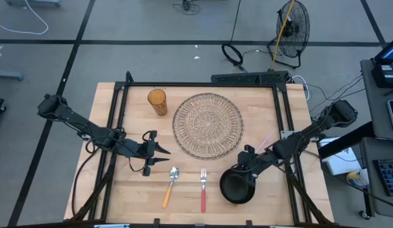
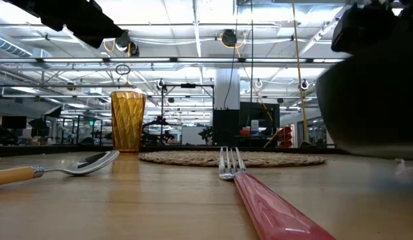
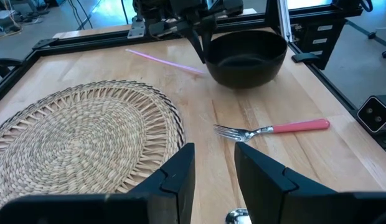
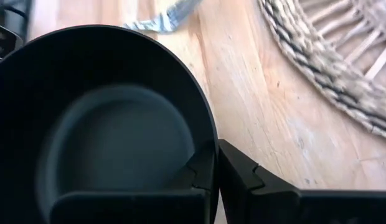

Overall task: Pick & Place Utensil
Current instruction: Put the black bowl on the brown mat

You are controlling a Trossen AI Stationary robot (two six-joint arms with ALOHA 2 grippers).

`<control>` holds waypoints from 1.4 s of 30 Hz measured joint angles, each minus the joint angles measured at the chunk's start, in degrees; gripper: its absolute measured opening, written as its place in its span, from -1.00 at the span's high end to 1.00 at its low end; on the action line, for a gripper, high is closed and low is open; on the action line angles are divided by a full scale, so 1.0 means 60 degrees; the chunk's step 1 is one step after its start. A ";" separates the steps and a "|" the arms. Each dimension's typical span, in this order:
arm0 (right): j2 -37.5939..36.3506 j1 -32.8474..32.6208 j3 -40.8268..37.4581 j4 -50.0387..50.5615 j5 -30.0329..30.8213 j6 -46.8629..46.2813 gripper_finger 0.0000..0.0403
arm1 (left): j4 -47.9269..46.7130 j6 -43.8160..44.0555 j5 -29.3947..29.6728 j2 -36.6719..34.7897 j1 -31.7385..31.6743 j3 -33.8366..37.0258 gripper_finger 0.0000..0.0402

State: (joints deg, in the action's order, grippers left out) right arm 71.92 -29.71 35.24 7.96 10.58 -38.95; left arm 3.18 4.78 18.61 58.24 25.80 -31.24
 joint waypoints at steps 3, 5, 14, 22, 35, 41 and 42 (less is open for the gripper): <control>-0.0387 0.0042 0.0000 0.0015 0.0344 0.0224 0.98 | 0.0000 -0.0003 0.0000 0.0000 0.0003 0.0000 0.40; -0.0674 0.0176 0.0000 0.0016 0.0599 0.0368 0.99 | 0.0000 -0.0004 0.0000 0.0000 0.0000 0.0000 0.40; -0.1443 0.1851 0.0000 0.0377 0.1477 0.0719 0.97 | 0.0020 -0.0004 0.0000 0.0000 0.0000 0.0000 0.40; -0.1454 0.4375 0.0000 0.0621 0.1452 0.1632 0.97 | 0.0080 -0.0022 0.0001 0.0000 0.0000 0.0000 0.40; -0.1404 0.7601 0.0000 0.0397 0.0688 0.2401 0.96 | 0.0102 -0.0248 0.0518 0.0000 -0.0081 0.0000 0.40; -0.0762 0.8333 0.0000 -0.0163 -0.0111 0.2607 0.96 | 0.0107 -0.0244 0.0546 0.0000 -0.0280 0.0000 0.40; -0.0625 0.8396 0.0000 -0.0248 -0.0160 0.2627 0.96 | 0.0131 -0.0244 0.0546 0.0000 -0.0302 0.0000 0.40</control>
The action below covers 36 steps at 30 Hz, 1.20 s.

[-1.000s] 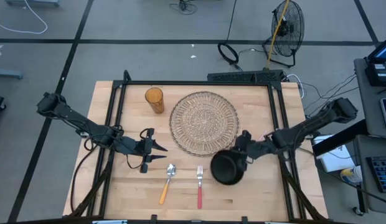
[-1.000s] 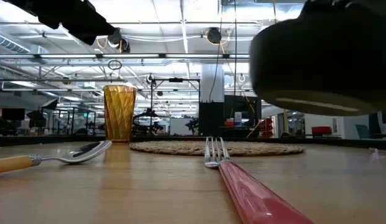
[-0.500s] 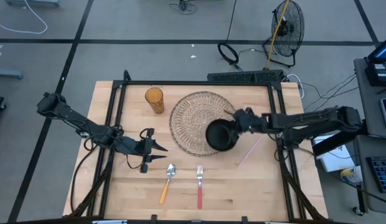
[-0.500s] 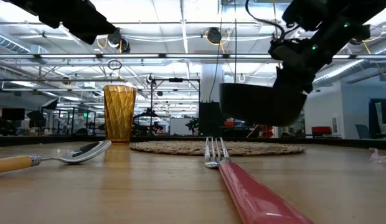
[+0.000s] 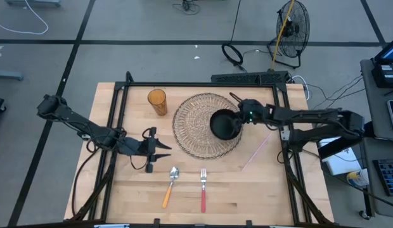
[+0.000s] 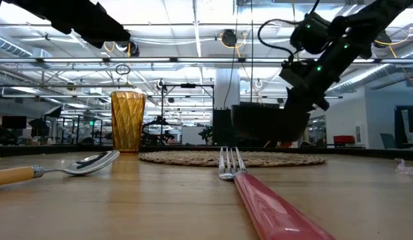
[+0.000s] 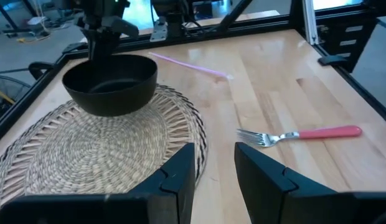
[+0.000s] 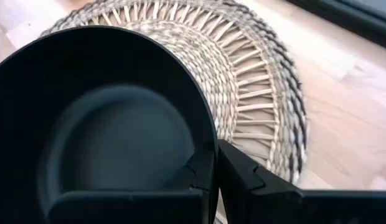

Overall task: Pick & Place Utensil
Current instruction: Put the black bowl on the brown mat

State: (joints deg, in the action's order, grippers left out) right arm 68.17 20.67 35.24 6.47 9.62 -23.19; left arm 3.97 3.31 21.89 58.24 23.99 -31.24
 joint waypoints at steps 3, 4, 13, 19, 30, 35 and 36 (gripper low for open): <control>0.0467 0.0122 0.0000 -0.0506 -0.0196 0.0084 0.96 | 0.0055 0.0004 0.0000 0.0000 -0.0041 0.0000 0.40; 0.0583 0.0149 0.0000 -0.0586 -0.0309 0.0134 0.96 | 0.0050 0.0010 0.0000 0.0000 -0.0047 0.0000 0.40; 0.1480 0.0312 0.0000 -0.1315 -0.0402 0.0148 0.96 | 0.0076 -0.0003 0.0118 0.0000 -0.0076 0.0000 0.40; 0.1766 0.0313 0.0000 -0.2092 -0.0413 0.0047 0.96 | 0.0109 0.0045 0.0197 0.0000 -0.0269 0.0000 0.40; 0.1761 0.0313 0.0000 -0.2046 -0.0678 0.0005 0.95 | 0.0102 0.0069 0.0196 0.0000 -0.0328 0.0000 0.40; 0.1761 0.0306 0.0000 -0.2051 -0.0719 0.0009 0.87 | 0.0101 0.0073 0.0196 0.0000 -0.0324 0.0000 0.40; 0.1761 0.0306 0.0000 -0.2053 -0.0745 0.0009 0.84 | 0.0098 0.0073 0.0193 0.0000 -0.0324 0.0000 0.40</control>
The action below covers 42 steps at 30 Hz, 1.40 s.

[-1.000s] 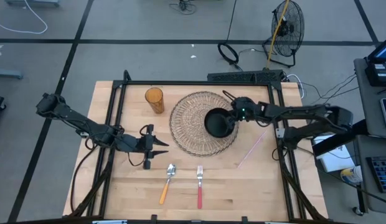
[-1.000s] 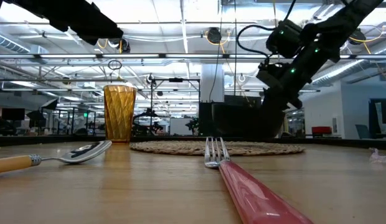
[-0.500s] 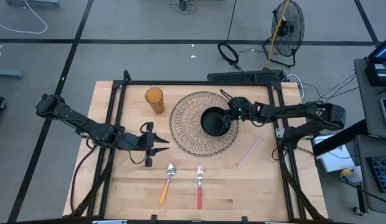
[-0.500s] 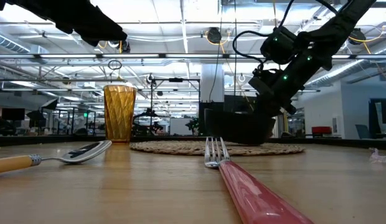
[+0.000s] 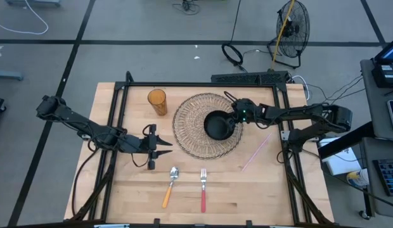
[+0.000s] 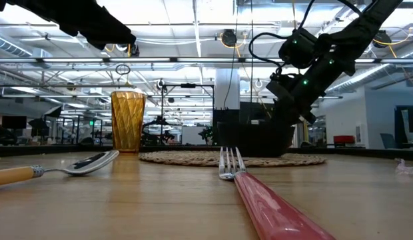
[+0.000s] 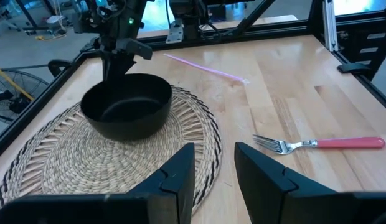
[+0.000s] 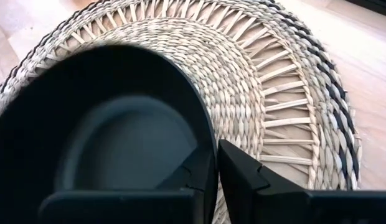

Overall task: Pick & Place Utensil
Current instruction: Put the black bowl on the brown mat

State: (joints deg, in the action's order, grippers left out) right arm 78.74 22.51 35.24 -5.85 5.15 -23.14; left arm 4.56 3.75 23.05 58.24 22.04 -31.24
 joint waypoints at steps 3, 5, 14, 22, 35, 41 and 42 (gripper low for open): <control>0.0000 0.0003 0.0000 0.0000 -0.0142 0.0000 0.74 | -0.0002 0.0003 0.0002 0.0000 0.0000 0.0000 0.40; 0.0000 0.0003 0.0000 0.0000 -0.0156 0.0000 0.69 | -0.0002 0.0007 0.0001 0.0000 0.0000 0.0000 0.40; -0.0512 0.0003 0.0000 -0.0202 -0.0121 0.0344 0.52 | 0.0272 0.1083 0.0915 0.0545 -0.0801 0.0000 0.40; -0.2139 -0.0160 0.0000 0.0019 -0.0120 0.1118 0.42 | 0.2113 0.1432 -0.0588 0.2111 -0.2435 -0.0004 0.40; -0.4856 -0.1667 0.0002 0.1302 -0.0128 0.2550 0.41 | 0.1789 -0.2033 -0.2661 0.4598 -0.3555 -0.1920 0.40; -0.5347 -0.2232 -0.0262 0.1458 -0.0130 0.2501 0.42 | 0.0395 -0.3042 -0.2521 0.5718 -0.3592 -0.3573 0.40; -0.5404 -0.2287 -0.0343 0.1480 -0.0128 0.2446 0.42 | 0.0134 -0.2907 -0.2521 0.5846 -0.3668 -0.3798 0.40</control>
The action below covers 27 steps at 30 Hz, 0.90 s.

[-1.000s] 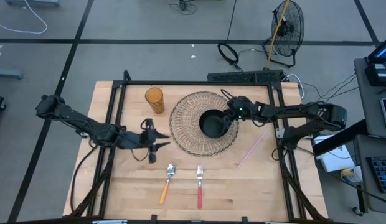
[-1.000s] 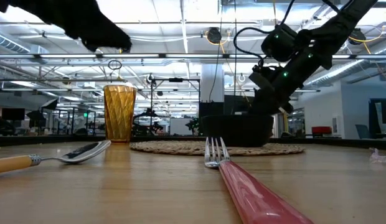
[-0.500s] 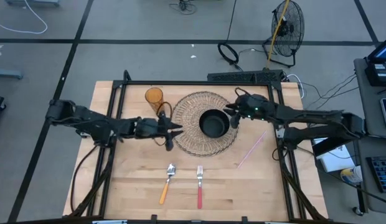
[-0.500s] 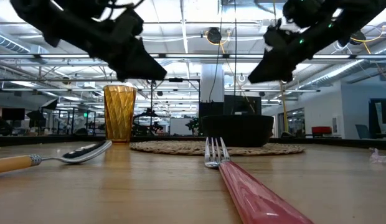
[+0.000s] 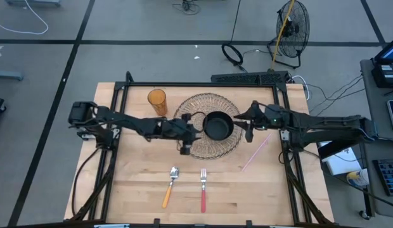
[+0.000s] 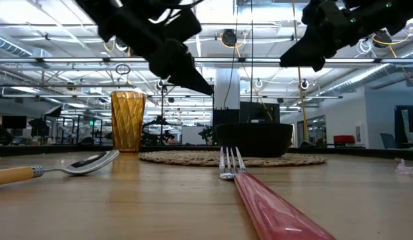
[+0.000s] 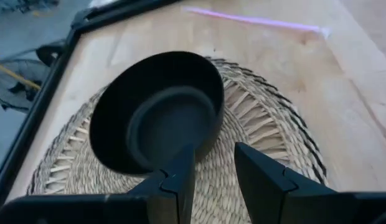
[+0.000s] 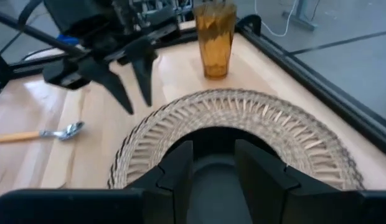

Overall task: Pick & Place Utensil
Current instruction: Put the black bowl on the brown mat

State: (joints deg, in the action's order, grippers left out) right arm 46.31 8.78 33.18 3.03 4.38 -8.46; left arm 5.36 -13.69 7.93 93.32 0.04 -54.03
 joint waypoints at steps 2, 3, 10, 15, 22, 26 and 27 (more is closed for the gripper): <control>-0.0120 -0.0087 -0.0115 0.0064 0.0004 -0.0149 0.42 | -0.0282 0.0881 0.0159 0.0250 -0.0275 -0.0480 0.40; -0.0180 -0.0126 -0.0159 0.0095 0.0004 -0.0198 0.42 | -0.0453 0.1391 0.0210 0.0336 -0.0465 -0.0682 0.40; -0.0326 -0.0666 -0.0359 0.0065 0.0005 -0.0042 0.42 | -0.1210 0.3581 -0.0551 0.0931 -0.1396 -0.1572 0.40; -0.0366 -0.1306 -0.0522 0.0117 -0.0004 0.0359 0.42 | -0.1184 0.4070 -0.0922 0.1462 -0.1740 -0.1872 0.40; -0.0362 -0.2062 -0.0531 0.0144 0.0015 0.0385 0.42 | -0.1135 0.4454 -0.0941 0.1962 -0.2050 -0.2027 0.40; -0.0362 -0.2263 -0.0528 0.0179 0.0036 0.0432 0.42 | -0.1198 0.4491 -0.0966 0.2044 -0.2154 -0.2027 0.36; -0.0362 -0.2287 -0.0529 0.0188 0.0045 0.0455 0.42 | -0.1195 0.4491 -0.1007 0.2044 -0.2171 -0.2027 0.33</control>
State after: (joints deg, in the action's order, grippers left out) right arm 44.14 -4.94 30.01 4.16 4.65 -5.73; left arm -1.81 13.26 1.88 105.58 -12.99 -66.19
